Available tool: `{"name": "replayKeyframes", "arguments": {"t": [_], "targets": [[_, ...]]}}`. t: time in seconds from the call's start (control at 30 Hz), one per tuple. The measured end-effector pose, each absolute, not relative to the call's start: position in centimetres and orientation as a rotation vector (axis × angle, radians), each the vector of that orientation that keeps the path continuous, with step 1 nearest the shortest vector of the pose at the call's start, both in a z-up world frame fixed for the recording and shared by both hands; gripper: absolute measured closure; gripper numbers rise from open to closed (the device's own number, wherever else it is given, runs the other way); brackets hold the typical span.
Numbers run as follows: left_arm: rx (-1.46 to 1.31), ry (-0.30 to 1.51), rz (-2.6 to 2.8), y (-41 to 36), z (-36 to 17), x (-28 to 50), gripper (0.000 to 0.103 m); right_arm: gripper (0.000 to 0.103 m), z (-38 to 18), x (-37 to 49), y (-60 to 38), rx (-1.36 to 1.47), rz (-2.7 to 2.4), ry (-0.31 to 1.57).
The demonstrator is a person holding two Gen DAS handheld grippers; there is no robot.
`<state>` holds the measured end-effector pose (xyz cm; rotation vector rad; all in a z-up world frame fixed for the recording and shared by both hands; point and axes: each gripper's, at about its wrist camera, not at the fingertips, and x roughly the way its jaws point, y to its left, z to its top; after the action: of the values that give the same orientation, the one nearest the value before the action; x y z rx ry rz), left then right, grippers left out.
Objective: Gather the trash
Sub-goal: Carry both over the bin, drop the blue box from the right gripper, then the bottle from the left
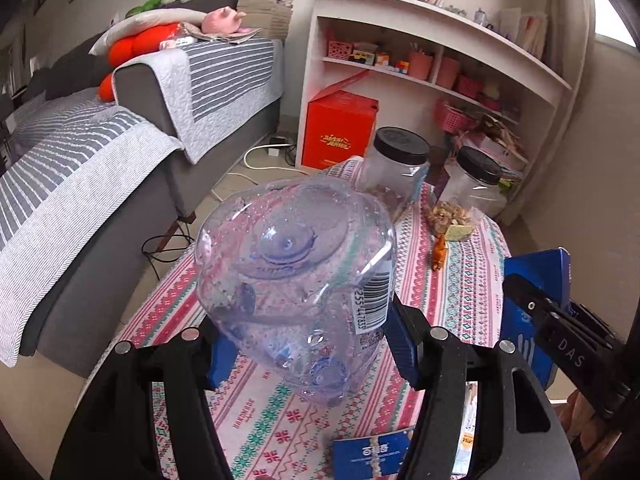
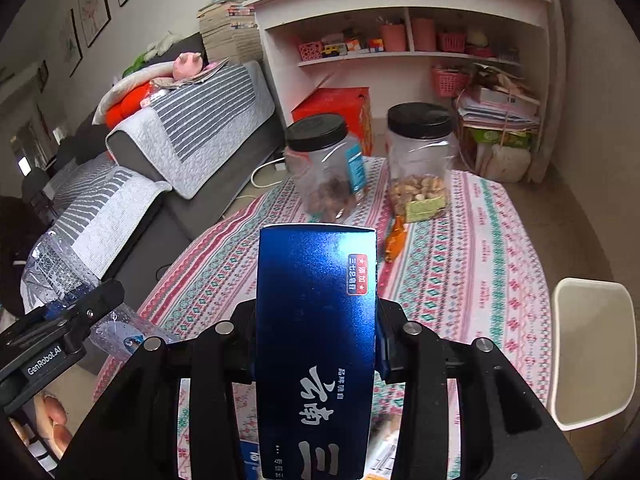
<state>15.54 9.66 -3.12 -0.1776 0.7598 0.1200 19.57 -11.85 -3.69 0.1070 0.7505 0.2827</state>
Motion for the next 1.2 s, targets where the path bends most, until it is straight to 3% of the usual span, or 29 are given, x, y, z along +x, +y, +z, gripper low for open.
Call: {"name": "replayKeyframes", "arguments": {"t": [0.97, 1.0, 1.1, 1.2], "targets": [[-0.090, 0.768, -0.054, -2.9, -4.4, 17.8, 0.041, 0.063, -2.3, 18.1, -36.0, 0.233, -0.211, 0.668], [-0.088, 0.768, -0.062, -3.3, -4.4, 17.8, 0.041, 0.061, -2.3, 18.0, -37.2, 0.241, -0.239, 0.663], [-0.080, 0.762, -0.089, -4.7, -4.2, 17.8, 0.041, 0.019, -2.1, 17.2, -39.9, 0.285, -0.320, 0.643], [-0.075, 0.759, -0.121, -6.2, -4.0, 17.8, 0.041, 0.014, -1.8, 15.9, -42.5, 0.332, -0.372, 0.624]]}}
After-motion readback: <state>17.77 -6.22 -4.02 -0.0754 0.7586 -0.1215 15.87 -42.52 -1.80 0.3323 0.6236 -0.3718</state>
